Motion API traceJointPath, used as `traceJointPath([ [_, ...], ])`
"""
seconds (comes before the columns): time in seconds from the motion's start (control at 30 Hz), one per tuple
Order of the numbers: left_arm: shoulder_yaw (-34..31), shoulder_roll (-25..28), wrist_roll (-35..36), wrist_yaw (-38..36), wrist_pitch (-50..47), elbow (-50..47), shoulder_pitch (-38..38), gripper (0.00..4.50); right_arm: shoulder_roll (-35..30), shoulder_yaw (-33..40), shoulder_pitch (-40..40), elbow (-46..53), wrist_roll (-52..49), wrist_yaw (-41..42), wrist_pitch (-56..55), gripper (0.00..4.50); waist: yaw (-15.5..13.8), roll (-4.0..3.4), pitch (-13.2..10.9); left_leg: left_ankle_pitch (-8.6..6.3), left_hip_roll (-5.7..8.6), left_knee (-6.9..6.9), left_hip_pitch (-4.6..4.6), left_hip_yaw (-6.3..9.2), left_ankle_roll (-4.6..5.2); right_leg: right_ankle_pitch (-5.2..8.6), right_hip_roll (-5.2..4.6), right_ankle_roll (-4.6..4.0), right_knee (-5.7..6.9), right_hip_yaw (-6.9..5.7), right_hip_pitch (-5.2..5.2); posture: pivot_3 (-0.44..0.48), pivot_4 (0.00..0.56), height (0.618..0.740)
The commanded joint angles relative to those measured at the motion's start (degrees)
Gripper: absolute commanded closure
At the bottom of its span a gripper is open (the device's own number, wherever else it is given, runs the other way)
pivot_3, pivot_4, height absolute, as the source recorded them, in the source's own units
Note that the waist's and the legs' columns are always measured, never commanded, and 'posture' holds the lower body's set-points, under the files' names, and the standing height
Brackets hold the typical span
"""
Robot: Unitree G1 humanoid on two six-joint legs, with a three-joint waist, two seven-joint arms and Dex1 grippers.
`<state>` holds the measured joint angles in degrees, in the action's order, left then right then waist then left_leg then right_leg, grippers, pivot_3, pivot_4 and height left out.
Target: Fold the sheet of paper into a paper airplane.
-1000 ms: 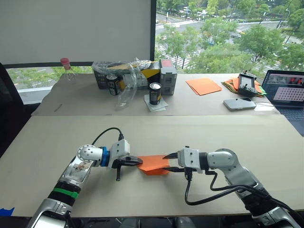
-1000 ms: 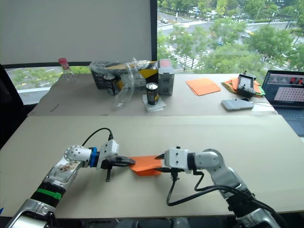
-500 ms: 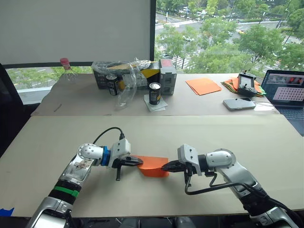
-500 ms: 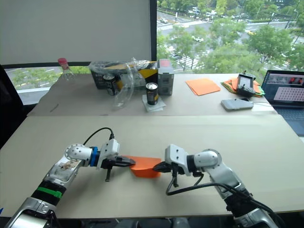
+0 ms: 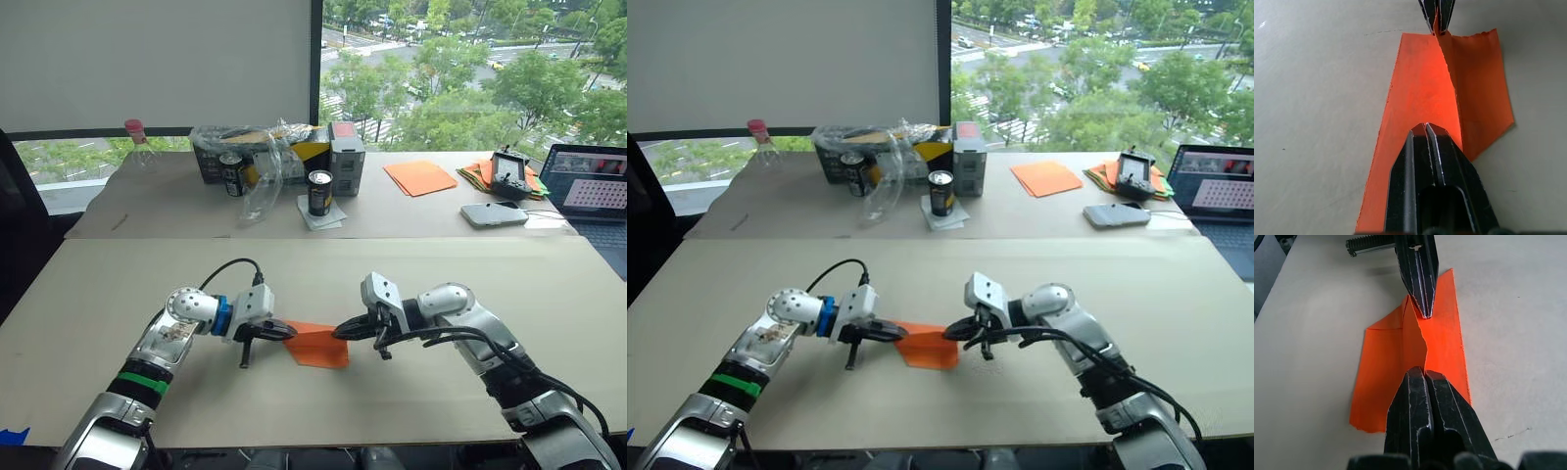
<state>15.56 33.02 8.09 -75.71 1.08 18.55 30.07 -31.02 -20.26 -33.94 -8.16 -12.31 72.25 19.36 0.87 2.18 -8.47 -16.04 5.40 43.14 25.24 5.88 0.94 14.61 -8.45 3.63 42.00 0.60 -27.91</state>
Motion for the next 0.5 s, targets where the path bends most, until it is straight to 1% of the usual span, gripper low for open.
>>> traceJointPath([
  [0.03,1.3,-0.1,-2.8,0.5,0.8,2.9,0.4,4.5,0.8,0.0,-2.9,-3.1,0.2,1.9,-0.4,4.48,0.0,0.0,0.0,0.0,0.0,0.02,0.0,0.0,0.0,0.0,0.0,0.0,0.01,0.0,0.0,0.0,0.15,0.67],
  [0.2,1.0,-0.1,-2.6,1.0,1.2,3.2,0.2,4.5,1.5,-0.3,-4.3,-7.6,1.8,3.0,-2.0,4.48,0.0,0.0,0.0,0.0,0.0,0.02,0.0,0.0,0.0,0.0,0.0,0.0,0.01,0.0,-0.01,0.0,0.15,0.67],
  [0.4,0.5,0.0,-2.2,2.0,1.0,2.7,-0.7,4.5,2.8,-0.5,-4.9,-10.6,3.0,3.4,-3.0,4.48,0.0,-0.01,0.0,0.0,0.01,0.03,0.0,0.01,0.0,0.0,0.0,0.0,0.02,0.0,-0.01,0.0,0.15,0.67],
  [0.47,-0.7,-0.5,-0.6,2.5,-0.5,2.1,-1.1,4.5,3.2,-0.8,-4.8,-11.4,3.6,3.2,-3.8,4.48,0.1,-0.02,0.0,0.0,0.0,0.03,0.0,0.02,0.0,0.0,0.0,0.0,0.02,0.0,-0.01,0.0,0.15,0.67],
  [0.5,-2.1,-1.2,1.5,3.2,-2.9,1.4,-1.3,4.5,3.3,-1.0,-4.8,-11.9,4.2,2.6,-4.0,4.48,0.1,-0.03,0.0,0.0,0.0,0.03,0.0,0.02,-0.01,0.0,0.0,0.0,0.03,0.0,-0.02,0.0,0.15,0.67],
])
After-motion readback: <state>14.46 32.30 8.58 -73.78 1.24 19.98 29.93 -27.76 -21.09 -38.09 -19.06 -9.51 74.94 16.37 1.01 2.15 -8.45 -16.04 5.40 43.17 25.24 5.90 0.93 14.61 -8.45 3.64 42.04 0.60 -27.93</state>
